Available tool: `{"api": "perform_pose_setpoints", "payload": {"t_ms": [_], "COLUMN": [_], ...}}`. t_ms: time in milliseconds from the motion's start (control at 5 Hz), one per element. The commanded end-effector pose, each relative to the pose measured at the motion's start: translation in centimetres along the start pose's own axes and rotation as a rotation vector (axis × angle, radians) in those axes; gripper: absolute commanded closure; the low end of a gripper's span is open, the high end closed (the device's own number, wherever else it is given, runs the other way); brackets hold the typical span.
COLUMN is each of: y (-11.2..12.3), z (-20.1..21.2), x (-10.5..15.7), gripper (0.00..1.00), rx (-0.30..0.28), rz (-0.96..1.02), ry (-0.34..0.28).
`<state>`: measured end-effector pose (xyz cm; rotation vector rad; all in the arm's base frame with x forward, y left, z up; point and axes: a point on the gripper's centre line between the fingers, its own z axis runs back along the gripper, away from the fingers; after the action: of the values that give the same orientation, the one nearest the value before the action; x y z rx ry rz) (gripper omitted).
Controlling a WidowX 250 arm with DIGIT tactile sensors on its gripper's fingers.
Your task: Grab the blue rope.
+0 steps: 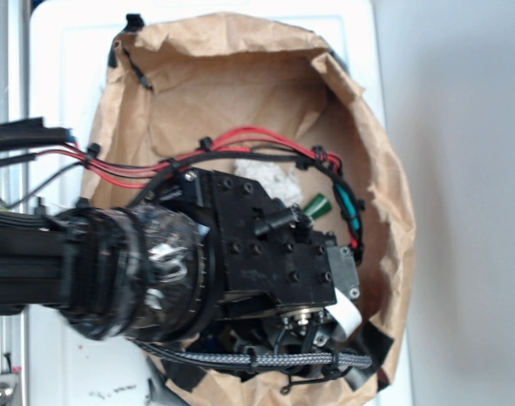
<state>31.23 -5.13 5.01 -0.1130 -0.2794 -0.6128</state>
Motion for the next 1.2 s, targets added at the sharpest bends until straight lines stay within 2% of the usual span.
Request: {"api": "perform_pose_setpoints", "payload": {"t_ms": [0, 200, 400, 800, 1000], "y": [3.8, 4.3, 3.8, 1.5, 1.9], "z": [10.3, 13.3, 15.1, 17.6, 18.0], "x": [0.3, -0.3, -0.8, -4.1, -4.6], "gripper": [1.00, 1.00, 1.00, 1.00, 1.00], "rx": [0.170, 0.234, 0.233, 0.344, 0.303], "rz": [0.323, 0.454, 0.484, 0.434, 0.392], "ry": [-0.027, 0.004, 0.088, 0.009, -0.006]}}
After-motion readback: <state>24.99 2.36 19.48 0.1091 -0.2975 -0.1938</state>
